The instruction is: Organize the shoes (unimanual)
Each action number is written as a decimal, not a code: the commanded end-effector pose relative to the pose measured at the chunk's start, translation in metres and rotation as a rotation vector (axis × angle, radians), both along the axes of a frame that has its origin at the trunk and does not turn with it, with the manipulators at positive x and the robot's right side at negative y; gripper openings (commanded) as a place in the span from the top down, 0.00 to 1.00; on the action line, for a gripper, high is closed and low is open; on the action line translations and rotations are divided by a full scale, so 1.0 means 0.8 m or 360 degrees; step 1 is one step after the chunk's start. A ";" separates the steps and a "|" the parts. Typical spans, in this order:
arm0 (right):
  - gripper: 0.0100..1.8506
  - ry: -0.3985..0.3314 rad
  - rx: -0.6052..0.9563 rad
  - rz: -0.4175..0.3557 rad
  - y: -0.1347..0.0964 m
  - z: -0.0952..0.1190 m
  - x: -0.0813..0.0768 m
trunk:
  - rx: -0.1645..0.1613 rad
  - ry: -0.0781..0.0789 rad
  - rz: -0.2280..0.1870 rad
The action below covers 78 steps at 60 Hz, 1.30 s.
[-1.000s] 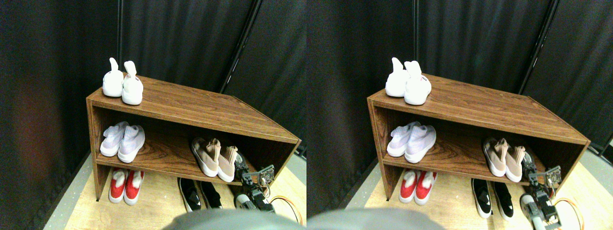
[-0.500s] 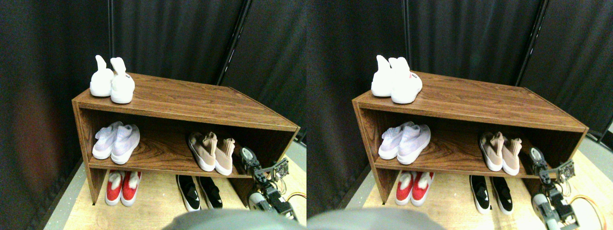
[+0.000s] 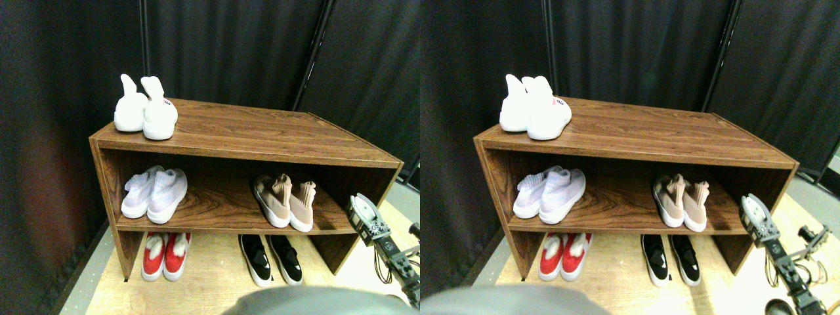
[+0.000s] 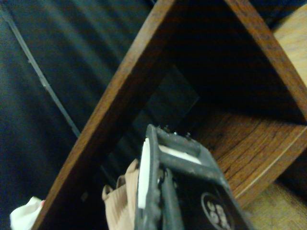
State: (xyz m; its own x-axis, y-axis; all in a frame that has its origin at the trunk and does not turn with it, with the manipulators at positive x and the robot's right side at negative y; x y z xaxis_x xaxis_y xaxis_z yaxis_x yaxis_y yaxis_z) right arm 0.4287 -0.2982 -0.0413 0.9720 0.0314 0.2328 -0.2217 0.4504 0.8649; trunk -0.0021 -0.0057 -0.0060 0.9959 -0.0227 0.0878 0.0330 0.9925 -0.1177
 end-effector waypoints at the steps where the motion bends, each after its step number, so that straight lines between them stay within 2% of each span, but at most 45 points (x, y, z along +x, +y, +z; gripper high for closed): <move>1: 0.97 -0.0027 -0.0029 0.0013 -0.001 -0.004 -0.046 | -0.0038 0.0051 0.0006; 8: 0.97 -0.0004 -0.0008 0.0045 0.001 -0.022 -0.057 | -0.0038 0.0085 0.0008; 12: 0.97 0.0047 0.0005 0.0084 0.002 -0.033 -0.060 | -0.0038 0.0094 0.0011; 13: 0.97 0.0047 0.0005 0.0084 0.002 -0.033 -0.060 | -0.0039 0.0106 0.0013; 14: 0.97 0.0086 0.0027 0.0095 0.003 -0.040 -0.063 | -0.0039 0.0106 0.0013; 21: 0.97 0.0150 0.0085 0.0083 0.007 -0.056 -0.067 | -0.0039 0.0123 0.0017; 22: 0.97 0.0192 0.0095 0.0061 0.008 -0.064 -0.068 | -0.0038 0.0132 0.0019; 24: 0.97 0.0230 0.0119 0.0064 0.009 -0.071 -0.067 | -0.0038 0.0132 0.0019; 26: 0.97 0.0235 0.0105 0.0071 0.010 -0.074 -0.067 | -0.0040 0.0140 0.0020; 31: 0.97 0.0368 0.0179 0.0083 0.007 -0.106 -0.054 | -0.0043 0.0152 0.0022; 34: 0.97 0.0411 0.0209 0.0026 0.008 -0.118 -0.050 | -0.0043 0.0152 0.0022; 37: 0.97 0.0469 0.0314 -0.0019 0.007 -0.143 -0.040 | -0.0041 0.0159 0.0023; 42: 0.97 0.0549 0.0327 -0.0067 0.004 -0.172 -0.029 | -0.0039 0.0165 0.0026; 47: 0.97 0.0603 0.0401 -0.0146 0.002 -0.188 -0.021 | -0.0039 0.0167 0.0028; 49: 0.97 0.0607 0.0401 -0.0179 0.002 -0.192 -0.019 | -0.0038 0.0172 0.0027; 58: 0.97 0.0636 0.0369 -0.0178 -0.002 -0.203 -0.006 | -0.0037 0.0176 0.0023; 78: 0.97 0.0727 0.0394 -0.0310 -0.006 -0.228 0.025 | -0.0045 0.0193 0.0026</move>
